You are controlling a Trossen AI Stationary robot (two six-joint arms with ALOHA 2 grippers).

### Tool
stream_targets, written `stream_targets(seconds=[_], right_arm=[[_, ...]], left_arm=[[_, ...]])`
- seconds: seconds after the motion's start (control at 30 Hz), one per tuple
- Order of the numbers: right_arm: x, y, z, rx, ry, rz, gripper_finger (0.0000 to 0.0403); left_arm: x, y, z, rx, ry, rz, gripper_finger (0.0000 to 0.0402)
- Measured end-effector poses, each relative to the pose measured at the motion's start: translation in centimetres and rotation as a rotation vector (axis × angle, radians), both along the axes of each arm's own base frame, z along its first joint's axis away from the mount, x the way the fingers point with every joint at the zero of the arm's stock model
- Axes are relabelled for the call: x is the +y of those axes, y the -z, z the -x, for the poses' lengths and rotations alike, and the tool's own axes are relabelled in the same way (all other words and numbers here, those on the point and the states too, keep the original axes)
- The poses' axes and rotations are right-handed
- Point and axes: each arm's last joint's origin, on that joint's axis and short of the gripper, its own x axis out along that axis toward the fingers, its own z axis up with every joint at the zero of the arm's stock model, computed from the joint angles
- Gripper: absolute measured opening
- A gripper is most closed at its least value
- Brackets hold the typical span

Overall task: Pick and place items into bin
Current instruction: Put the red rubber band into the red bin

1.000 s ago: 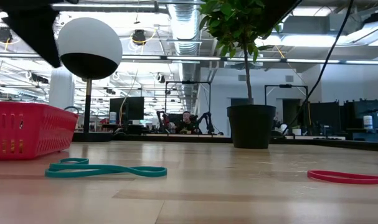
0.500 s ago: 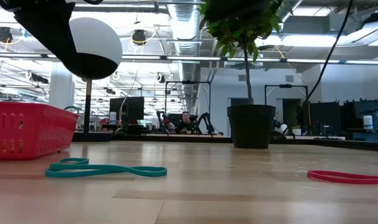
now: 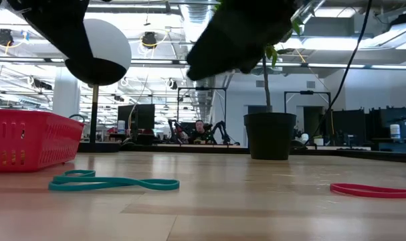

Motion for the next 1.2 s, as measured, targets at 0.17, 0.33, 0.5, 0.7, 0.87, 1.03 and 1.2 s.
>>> stream_targets(seconds=[0.17,0.33,0.5,0.7,0.87,1.03,1.2], right_arm=[[-0.4,0.9,1.7,0.256,0.092,-0.117,0.0151],[1.1,2.0,4.6,0.497,0.190,-0.142,0.0138],[3.1,3.6,6.3,0.588,0.256,-0.106,0.0127],[4.6,5.2,7.1,0.605,0.289,-0.060,0.0123],[4.4,5.5,7.1,0.605,0.327,-0.032,0.0123],[3.8,5.6,6.9,0.578,0.353,0.009,0.0116],[3.5,5.7,6.7,0.577,0.362,0.012,0.0067]], left_arm=[[-1.3,0.0,-1.6,-0.046,0.184,0.062,0.0111],[-2.2,-0.4,-3.3,-0.127,0.343,0.087,0.0111],[-1.3,-0.5,-4.1,-0.137,0.321,0.087,0.0111],[-0.9,0.4,-5.3,-0.124,0.318,0.139,0.0111],[-1.2,3.3,-6.4,-0.054,0.312,0.132,0.0111],[-1.5,6.2,-7.1,0.032,0.316,0.163,0.0111],[-2.1,8.0,-7.9,0.011,0.325,0.186,0.0111]])
